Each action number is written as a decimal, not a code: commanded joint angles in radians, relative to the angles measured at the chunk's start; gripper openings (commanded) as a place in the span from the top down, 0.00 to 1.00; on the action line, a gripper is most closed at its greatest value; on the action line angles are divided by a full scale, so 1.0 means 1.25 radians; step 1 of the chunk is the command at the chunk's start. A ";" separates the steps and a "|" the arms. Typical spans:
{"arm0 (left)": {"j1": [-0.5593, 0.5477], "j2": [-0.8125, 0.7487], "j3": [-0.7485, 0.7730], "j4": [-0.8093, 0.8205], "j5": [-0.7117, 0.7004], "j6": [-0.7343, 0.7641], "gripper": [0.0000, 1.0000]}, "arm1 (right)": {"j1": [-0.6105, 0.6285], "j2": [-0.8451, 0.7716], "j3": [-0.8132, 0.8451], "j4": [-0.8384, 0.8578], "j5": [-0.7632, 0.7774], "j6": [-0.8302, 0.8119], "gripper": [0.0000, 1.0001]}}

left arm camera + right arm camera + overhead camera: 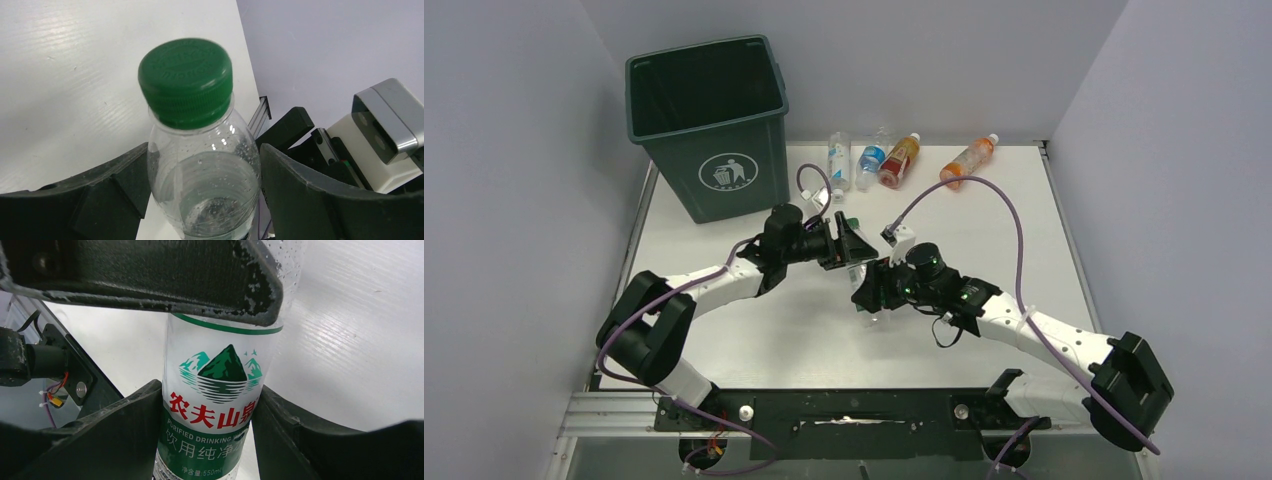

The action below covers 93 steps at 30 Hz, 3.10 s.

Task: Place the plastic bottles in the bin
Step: Place the plastic bottle in the trash bin.

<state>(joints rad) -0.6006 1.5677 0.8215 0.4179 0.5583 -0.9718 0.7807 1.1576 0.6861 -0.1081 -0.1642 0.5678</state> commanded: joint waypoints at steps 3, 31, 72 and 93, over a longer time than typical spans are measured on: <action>-0.004 -0.024 0.033 -0.030 -0.013 0.048 0.40 | 0.005 -0.003 0.042 0.025 0.050 -0.007 0.56; 0.037 -0.010 0.139 -0.214 -0.044 0.168 0.62 | 0.009 -0.061 0.017 -0.017 0.079 0.007 0.07; 0.411 -0.050 0.663 -0.489 -0.067 0.309 0.60 | 0.008 -0.059 -0.037 0.003 0.106 0.033 0.02; 0.699 0.035 0.747 -0.164 -0.030 0.104 0.60 | -0.094 0.177 0.238 -0.035 0.073 -0.023 0.01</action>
<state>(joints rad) 0.2539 1.5856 1.7054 0.0521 0.5098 -0.8047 0.7303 1.3098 0.8738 -0.1909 -0.0456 0.5682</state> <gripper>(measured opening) 0.544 0.979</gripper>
